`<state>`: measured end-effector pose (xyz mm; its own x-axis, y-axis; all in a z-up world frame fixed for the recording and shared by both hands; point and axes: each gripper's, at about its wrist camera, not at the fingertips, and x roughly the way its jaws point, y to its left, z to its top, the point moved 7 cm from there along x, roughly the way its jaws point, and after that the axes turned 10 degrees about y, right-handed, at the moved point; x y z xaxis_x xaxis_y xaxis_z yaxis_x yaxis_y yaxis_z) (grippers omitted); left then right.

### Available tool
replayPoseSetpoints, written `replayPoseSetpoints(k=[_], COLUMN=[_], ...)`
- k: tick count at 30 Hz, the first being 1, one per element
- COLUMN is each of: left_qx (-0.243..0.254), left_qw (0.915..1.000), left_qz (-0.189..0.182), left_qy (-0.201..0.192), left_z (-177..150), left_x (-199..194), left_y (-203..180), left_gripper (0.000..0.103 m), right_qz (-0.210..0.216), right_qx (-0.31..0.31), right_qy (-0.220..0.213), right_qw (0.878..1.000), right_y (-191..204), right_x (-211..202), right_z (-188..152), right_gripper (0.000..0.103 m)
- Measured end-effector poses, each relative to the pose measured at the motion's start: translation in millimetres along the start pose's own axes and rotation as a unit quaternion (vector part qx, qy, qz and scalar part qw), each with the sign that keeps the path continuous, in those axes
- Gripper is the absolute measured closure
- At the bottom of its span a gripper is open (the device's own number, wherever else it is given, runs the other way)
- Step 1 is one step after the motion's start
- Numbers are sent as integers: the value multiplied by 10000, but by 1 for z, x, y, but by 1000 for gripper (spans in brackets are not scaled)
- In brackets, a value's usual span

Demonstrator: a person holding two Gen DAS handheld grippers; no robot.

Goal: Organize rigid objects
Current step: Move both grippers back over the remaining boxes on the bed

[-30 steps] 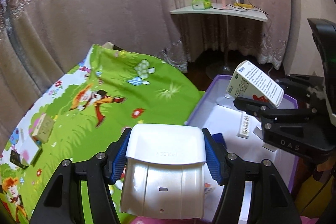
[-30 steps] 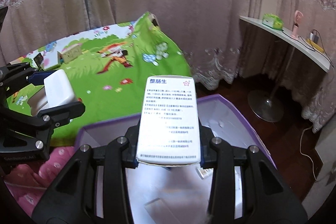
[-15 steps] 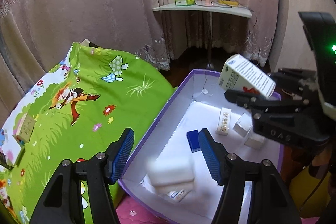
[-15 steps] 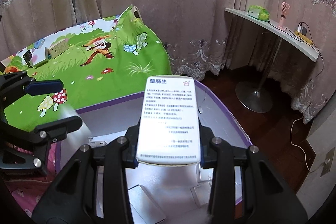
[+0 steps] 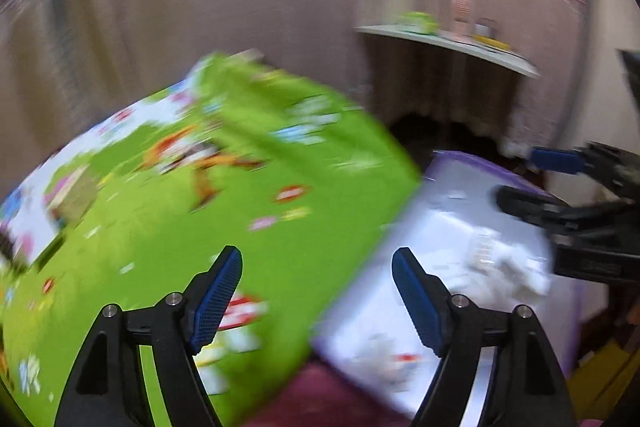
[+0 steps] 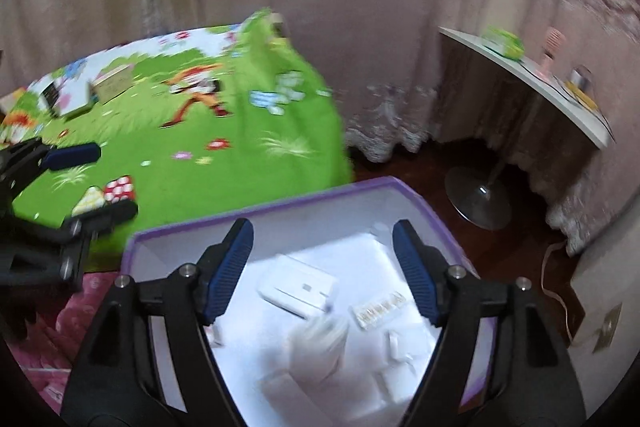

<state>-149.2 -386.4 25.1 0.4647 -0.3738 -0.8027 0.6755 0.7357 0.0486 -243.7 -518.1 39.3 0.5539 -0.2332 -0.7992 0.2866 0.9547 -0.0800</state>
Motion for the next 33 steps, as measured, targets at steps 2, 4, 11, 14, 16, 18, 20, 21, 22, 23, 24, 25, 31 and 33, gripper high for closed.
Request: replayPoseSetpoints(k=[2,4,11,14,16,18,20,21,22,23,24,25,31,33], left_qx=[-537,-1178,-2316,-2773,-3110,-3455,-3989,-4285,-4427,-4468,-4475,-4472,-4444,-4429], left_qw=[9982,9907,9486,9248,9090,8975,8871,8791,8744,8738,8740,8742,8779,8795], left_qz=[263,670,2129,2571,2736,2692,2266,2044,1950,1895,1874,1868,1763,1725], left_qy=[85,151,349,425,450,520,516,430,369,302,284,279,259,253], left_z=[-12,-32,-108,-143,-164,-183,-199,-206,-210,-210,-210,-211,-209,-208], left_x=[4,4,-16,-29,-34,-37,-36,-37,-39,-41,-41,-41,-41,-38], left_y=[54,121,297,359,395,417,432,438,440,441,441,441,437,438], left_gripper=[25,25,25,25,25,25,25,25,25,24,24,23,16,14], right_qz=[188,391,1007,1163,1284,1279,1053,927,783,533,350,141,-638,-613], right_qx=[-376,-803,-2337,-2938,-3207,-3391,-3742,-3958,-4209,-4613,-4860,-5073,-5905,-6121], right_qy=[9,54,141,58,-105,-321,-630,-791,-981,-1304,-1514,-1717,-2886,-2946], right_qw=[9991,9960,9670,9487,9384,9315,9192,9102,8984,8760,8600,8444,7510,7313], right_y=[38,78,233,296,330,360,393,406,419,438,450,461,522,534], right_x=[7,15,55,74,84,92,101,105,109,115,119,123,133,136], right_z=[12,21,50,64,79,96,113,118,122,125,127,130,148,153], right_gripper=[27,25,25,25,25,25,24,22,21,20,20,18,6,4])
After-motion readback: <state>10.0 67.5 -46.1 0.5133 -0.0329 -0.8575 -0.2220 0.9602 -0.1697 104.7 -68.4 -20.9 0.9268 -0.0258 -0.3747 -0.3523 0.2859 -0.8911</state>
